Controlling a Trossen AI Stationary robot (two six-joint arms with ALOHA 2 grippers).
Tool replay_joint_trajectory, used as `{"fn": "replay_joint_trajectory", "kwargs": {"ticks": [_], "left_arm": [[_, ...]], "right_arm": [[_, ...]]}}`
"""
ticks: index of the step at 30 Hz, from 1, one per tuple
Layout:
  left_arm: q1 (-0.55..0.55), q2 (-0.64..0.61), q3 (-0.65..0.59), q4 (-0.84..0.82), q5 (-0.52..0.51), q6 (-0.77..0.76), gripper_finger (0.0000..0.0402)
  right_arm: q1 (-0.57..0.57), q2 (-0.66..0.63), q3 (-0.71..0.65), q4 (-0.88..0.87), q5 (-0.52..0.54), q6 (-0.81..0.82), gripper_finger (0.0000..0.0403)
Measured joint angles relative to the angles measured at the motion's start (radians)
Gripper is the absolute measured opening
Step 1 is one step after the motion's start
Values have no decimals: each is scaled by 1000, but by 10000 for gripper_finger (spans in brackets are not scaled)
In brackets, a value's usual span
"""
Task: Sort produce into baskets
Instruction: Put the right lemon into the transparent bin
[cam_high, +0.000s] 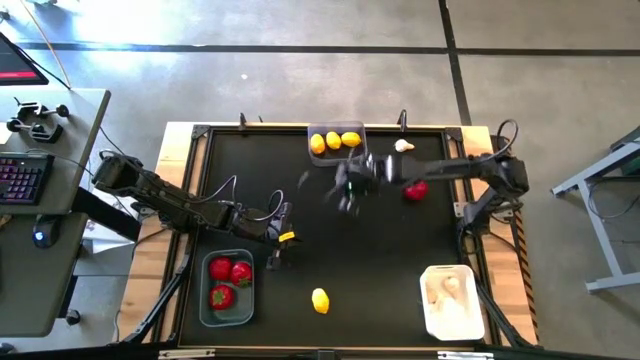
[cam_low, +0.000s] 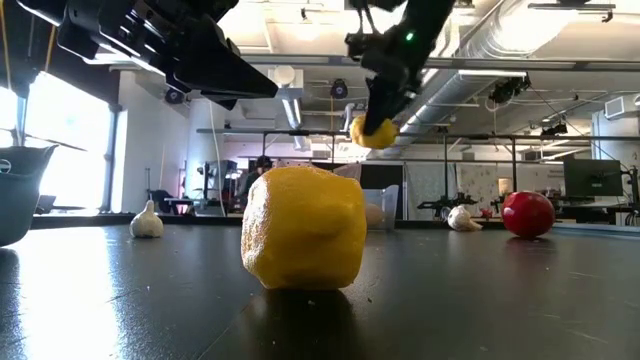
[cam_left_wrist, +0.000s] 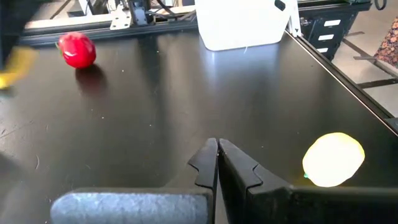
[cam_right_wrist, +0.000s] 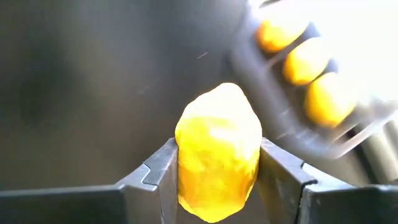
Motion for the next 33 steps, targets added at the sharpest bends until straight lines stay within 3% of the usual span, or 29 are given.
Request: {"fn": "replay_joint_trajectory", "kwargs": {"ticks": [10, 14, 23, 33], "left_arm": [[0, 0, 0, 0, 0, 0, 0], [0, 0, 0, 0, 0, 0, 0], [0, 0, 0, 1, 0, 0, 0], [0, 0, 0, 0, 0, 0, 0]], "right_arm": [[-261, 31, 4, 215, -30, -557, 155], [-327, 87, 4, 307, -54, -690, 155], [-417, 209, 4, 332, -133, -741, 154], [-459, 255, 4, 329, -212, -768, 155]]}}
